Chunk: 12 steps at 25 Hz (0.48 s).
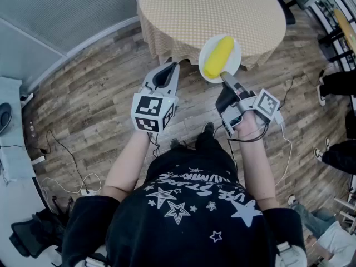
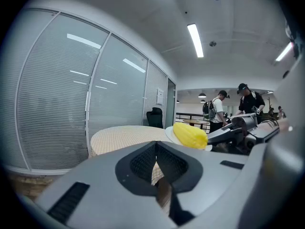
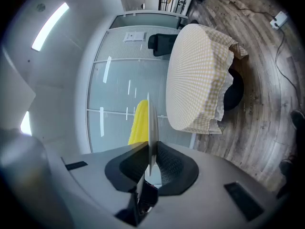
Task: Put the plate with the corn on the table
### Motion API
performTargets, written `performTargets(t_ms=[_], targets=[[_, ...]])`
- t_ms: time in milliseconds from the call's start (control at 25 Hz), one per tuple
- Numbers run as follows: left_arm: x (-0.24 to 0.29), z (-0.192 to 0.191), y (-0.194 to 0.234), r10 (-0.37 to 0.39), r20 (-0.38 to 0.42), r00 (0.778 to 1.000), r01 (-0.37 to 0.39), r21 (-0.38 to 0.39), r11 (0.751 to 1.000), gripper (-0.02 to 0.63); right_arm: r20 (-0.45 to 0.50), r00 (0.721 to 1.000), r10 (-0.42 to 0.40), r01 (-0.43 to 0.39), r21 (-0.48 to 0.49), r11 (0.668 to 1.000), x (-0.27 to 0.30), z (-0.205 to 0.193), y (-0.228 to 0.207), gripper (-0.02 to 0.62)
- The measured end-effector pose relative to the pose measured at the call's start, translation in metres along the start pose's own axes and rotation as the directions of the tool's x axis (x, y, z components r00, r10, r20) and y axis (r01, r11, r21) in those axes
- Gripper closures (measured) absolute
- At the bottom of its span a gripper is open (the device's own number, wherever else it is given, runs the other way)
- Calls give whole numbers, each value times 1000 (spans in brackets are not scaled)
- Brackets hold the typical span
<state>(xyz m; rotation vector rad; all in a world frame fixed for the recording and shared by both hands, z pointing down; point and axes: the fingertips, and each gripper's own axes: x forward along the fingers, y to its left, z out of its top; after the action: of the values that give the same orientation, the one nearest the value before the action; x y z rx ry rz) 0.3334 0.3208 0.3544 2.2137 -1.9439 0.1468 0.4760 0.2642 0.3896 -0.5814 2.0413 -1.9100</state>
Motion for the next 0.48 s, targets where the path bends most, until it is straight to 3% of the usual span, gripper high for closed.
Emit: performTargets(t_ms=[480], targets=[[-42,8,5,93,7,996,-93,-31,995,600,-97,995,-8,6,-16,1000,-17,-34,12,549]])
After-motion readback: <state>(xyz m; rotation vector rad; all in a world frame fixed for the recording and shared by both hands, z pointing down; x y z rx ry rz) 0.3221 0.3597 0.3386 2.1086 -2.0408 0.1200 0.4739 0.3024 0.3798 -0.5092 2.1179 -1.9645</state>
